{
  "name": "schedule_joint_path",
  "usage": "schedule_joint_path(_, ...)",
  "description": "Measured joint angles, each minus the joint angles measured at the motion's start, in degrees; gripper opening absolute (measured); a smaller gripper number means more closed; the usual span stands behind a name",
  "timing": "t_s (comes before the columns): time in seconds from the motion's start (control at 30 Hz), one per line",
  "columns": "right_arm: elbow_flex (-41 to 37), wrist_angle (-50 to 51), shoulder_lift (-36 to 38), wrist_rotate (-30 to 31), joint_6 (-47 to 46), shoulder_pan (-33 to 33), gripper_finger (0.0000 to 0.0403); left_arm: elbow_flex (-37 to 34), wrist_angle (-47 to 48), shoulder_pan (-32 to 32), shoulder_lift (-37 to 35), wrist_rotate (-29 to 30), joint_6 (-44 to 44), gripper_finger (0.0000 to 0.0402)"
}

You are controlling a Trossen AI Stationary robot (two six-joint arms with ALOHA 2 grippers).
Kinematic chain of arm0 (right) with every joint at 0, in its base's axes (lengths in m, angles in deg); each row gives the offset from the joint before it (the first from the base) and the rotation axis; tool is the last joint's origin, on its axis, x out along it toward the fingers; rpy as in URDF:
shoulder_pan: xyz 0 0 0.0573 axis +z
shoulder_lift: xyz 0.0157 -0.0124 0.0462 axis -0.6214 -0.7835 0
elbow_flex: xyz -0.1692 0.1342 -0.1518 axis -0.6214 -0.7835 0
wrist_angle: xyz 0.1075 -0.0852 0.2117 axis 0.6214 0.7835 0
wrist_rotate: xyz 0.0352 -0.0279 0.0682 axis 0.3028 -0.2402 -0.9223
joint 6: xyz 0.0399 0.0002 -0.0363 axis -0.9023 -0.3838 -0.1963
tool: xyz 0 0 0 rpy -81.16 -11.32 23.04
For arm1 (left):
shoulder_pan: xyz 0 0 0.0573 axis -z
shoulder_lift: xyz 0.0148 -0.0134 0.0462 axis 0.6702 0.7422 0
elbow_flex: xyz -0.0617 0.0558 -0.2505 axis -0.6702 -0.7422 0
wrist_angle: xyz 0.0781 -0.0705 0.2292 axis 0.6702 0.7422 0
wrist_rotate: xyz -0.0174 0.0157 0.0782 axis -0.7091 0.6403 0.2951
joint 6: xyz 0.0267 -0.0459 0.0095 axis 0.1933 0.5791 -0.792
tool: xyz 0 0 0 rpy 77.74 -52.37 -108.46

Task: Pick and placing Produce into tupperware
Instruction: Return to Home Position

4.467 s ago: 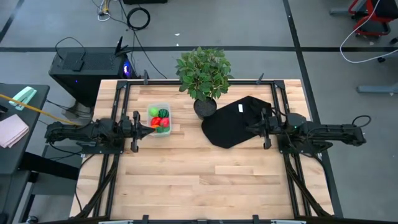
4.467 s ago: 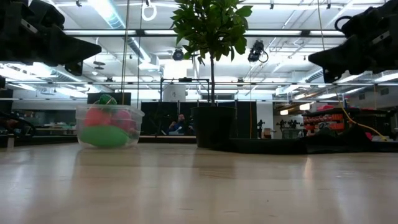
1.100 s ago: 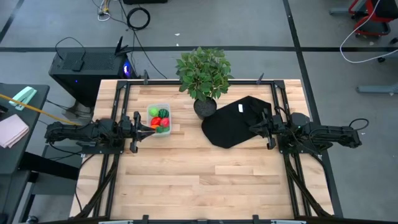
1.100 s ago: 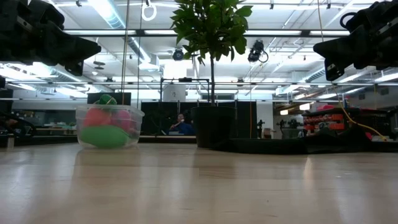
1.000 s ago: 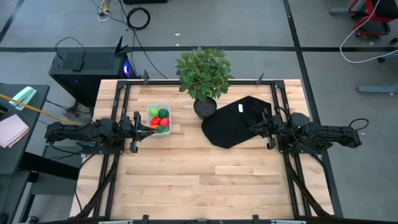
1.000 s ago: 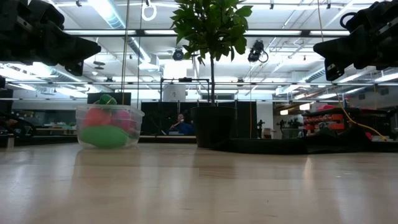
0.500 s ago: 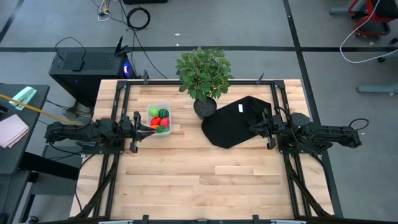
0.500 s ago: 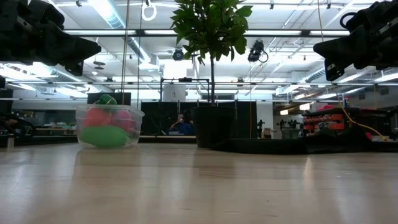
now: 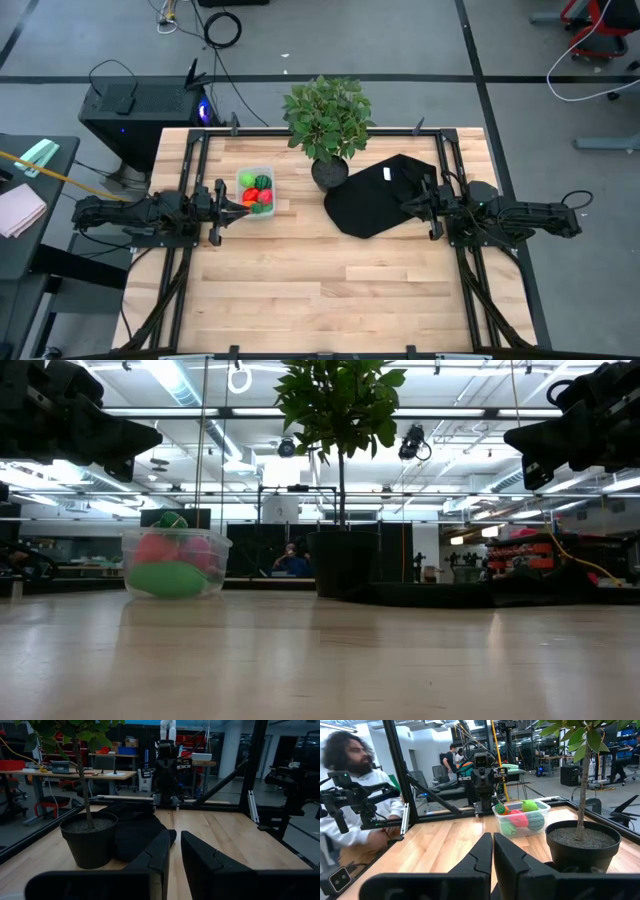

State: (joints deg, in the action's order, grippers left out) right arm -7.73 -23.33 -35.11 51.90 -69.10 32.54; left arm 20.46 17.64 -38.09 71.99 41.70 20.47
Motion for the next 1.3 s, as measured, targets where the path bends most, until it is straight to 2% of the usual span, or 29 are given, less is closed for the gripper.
schedule_joint_path(0.97,0.0,0.0,0.0,0.0,0.0,0.0,0.0023,0.0,0.0,0.0,0.0,0.0,0.0,0.0064)
schedule_joint_path(1.3,0.0,0.0,0.0,0.0,0.0,0.0,0.0023,0.0,0.0,0.0,0.0,0.0,0.0,0.0053)
